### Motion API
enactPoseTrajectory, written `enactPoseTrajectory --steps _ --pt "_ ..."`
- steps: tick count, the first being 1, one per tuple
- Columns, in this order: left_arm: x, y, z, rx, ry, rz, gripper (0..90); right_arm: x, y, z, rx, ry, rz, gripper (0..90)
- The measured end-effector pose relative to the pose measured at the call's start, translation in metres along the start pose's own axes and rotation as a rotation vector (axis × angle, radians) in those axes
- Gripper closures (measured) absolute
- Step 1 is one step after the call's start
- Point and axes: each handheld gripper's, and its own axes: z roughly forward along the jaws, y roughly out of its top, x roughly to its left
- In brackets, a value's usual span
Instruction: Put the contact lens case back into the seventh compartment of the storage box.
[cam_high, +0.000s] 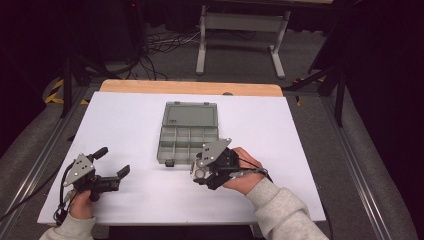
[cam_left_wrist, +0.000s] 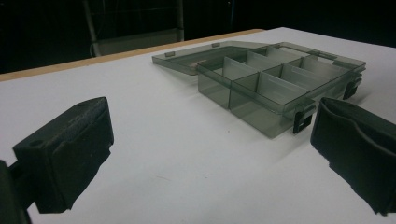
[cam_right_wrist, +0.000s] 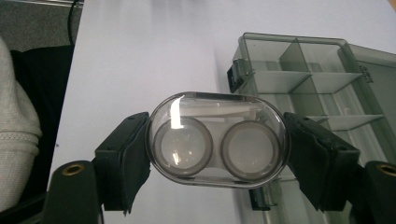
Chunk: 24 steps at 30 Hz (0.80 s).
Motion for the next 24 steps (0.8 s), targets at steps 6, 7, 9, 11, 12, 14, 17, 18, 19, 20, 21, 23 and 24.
enactPoseTrajectory --steps 6,7,9,11,12,14,17,18,19,20,21,23,24 --pt "0.000 0.000 0.000 0.002 0.000 0.000 0.1 -0.009 0.004 -0.003 0.001 -0.016 -0.002 26.5" --pt "0.000 0.000 0.000 0.002 0.000 0.000 0.1 -0.010 0.005 -0.004 0.001 -0.021 -0.001 26.5" --pt "0.000 0.000 0.000 0.003 -0.002 0.001 0.1 -0.012 0.007 -0.005 0.005 -0.030 -0.004 26.5" --pt "0.000 0.000 0.000 0.003 -0.002 0.002 0.1 -0.014 0.007 -0.005 0.000 -0.032 -0.002 26.5" --pt "0.000 0.000 0.000 0.003 -0.002 0.002 0.1 -0.015 0.008 -0.006 -0.002 -0.032 0.000 26.5" --pt "0.000 0.000 0.000 0.003 -0.002 0.002 0.1 -0.018 0.009 -0.006 0.002 -0.042 0.001 26.5" --pt "0.000 0.000 0.000 0.003 -0.003 0.003 0.1 -0.024 0.011 -0.006 0.003 -0.049 0.004 26.5" --pt "0.000 0.000 0.000 0.003 -0.003 0.003 0.1 -0.025 0.011 -0.006 0.003 -0.052 0.004 26.5" --pt "0.000 0.000 0.000 0.003 -0.003 0.002 0.1 -0.026 0.011 -0.007 0.003 -0.053 0.005 26.5" --pt "0.000 0.000 0.000 0.003 -0.003 0.002 0.1 -0.026 0.011 -0.007 0.003 -0.053 0.005 26.5" --pt "0.000 0.000 0.000 0.002 -0.003 0.002 0.1 -0.031 0.013 -0.007 0.003 -0.063 0.008 26.5" --pt "0.000 0.000 0.000 0.002 -0.003 0.003 0.1 -0.032 0.013 -0.007 0.003 -0.066 0.011 26.5" --pt "0.000 0.000 0.000 0.003 -0.003 0.002 0.1 -0.035 0.013 -0.007 0.005 -0.074 0.013 26.5"
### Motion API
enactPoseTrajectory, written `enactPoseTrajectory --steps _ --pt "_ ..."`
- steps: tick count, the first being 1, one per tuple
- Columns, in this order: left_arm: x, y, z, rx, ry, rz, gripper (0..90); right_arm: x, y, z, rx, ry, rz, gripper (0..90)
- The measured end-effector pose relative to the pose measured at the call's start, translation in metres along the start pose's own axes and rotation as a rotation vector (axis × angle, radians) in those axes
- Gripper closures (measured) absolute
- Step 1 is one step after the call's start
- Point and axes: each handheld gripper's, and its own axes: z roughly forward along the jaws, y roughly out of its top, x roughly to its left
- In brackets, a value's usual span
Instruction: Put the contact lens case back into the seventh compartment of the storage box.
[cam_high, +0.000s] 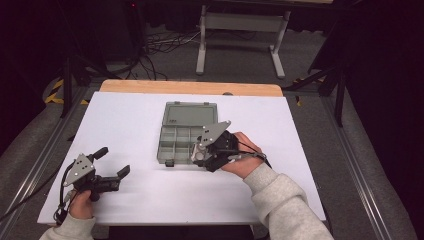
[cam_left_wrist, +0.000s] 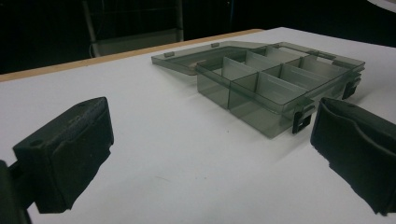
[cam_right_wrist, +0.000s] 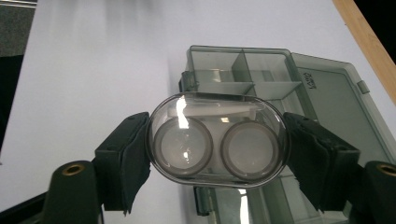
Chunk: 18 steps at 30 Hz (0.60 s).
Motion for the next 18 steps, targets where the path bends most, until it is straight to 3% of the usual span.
enactPoseTrajectory --steps 18 --pt "0.000 0.000 0.000 0.002 -0.001 0.000 0.1 -0.023 0.009 0.012 0.037 -0.035 -0.006 26.5"
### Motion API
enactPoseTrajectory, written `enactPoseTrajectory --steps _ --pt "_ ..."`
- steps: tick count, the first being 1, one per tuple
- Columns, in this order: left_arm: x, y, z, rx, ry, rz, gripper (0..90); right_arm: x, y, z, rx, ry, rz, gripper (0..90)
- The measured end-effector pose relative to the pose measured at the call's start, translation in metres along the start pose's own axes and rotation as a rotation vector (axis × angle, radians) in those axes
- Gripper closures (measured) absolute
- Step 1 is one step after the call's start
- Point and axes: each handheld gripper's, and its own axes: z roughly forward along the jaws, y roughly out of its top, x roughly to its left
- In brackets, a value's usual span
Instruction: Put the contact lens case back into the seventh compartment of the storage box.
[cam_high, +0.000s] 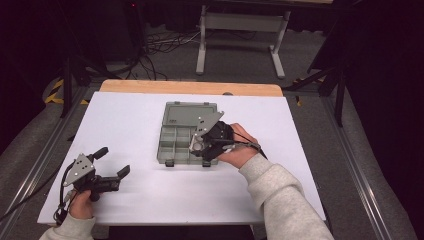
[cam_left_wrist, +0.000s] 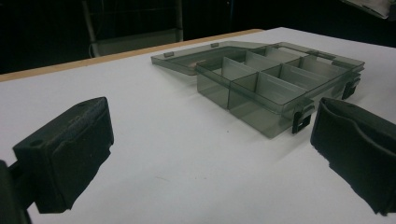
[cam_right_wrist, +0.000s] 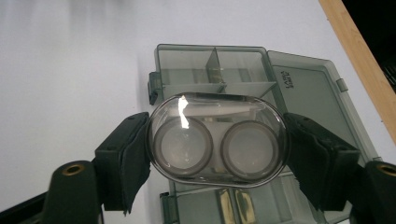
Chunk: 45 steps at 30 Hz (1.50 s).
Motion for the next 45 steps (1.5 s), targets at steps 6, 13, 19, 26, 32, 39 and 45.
enactPoseTrajectory --steps 6,13,19,26,32,39,45 --pt "0.000 0.000 0.000 -0.003 0.001 -0.001 0.1 -0.006 0.001 0.005 0.012 -0.009 0.006 26.5" --pt "0.000 0.000 0.000 -0.004 0.001 -0.002 0.1 -0.013 -0.001 0.012 0.021 -0.006 0.015 26.5" --pt "0.000 0.000 0.000 -0.004 0.001 -0.003 0.1 -0.016 -0.004 0.021 0.047 -0.002 0.016 26.5" --pt "0.000 0.000 0.000 -0.004 0.001 -0.002 0.1 -0.019 -0.007 0.031 0.078 0.004 0.012 26.5" --pt "0.000 0.000 0.000 -0.005 0.000 -0.002 0.1 -0.020 -0.009 0.038 0.101 0.017 0.007 26.5" --pt "0.000 0.000 0.000 -0.004 -0.001 -0.002 0.1 -0.021 -0.012 0.045 0.125 0.033 0.006 26.5" --pt "0.000 0.000 0.000 -0.005 -0.002 -0.003 0.1 -0.020 -0.013 0.051 0.150 0.037 -0.001 26.5"
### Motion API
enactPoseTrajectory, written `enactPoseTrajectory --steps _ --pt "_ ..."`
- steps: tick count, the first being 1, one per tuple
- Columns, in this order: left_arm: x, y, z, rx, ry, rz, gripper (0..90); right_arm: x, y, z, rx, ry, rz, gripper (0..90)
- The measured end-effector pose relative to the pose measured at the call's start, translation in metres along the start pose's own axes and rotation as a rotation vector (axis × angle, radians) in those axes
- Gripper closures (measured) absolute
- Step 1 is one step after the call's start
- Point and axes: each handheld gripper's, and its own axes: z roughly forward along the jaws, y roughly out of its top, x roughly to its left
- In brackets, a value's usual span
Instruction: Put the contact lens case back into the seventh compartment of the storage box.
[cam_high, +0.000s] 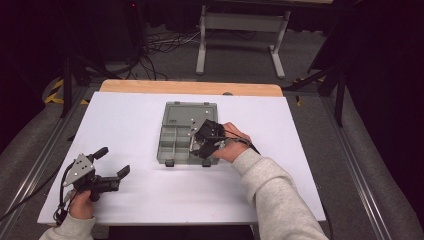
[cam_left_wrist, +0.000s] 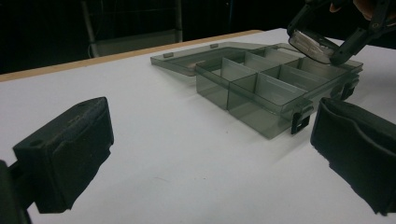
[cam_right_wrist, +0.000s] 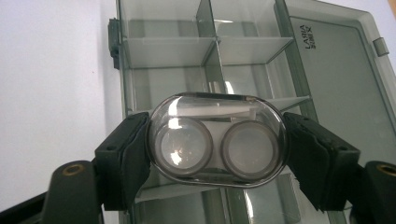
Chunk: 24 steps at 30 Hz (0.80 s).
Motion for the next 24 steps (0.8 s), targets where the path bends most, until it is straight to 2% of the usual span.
enactPoseTrajectory --steps 11,24 --pt "-0.0001 0.0000 0.0001 -0.001 -0.001 0.000 0.1 -0.0002 -0.0011 0.0058 0.025 0.019 -0.011 26.5" --pt "-0.0002 0.0000 0.0002 0.000 -0.001 0.001 0.1 -0.0009 -0.0031 0.0105 0.050 0.038 -0.002 26.5"
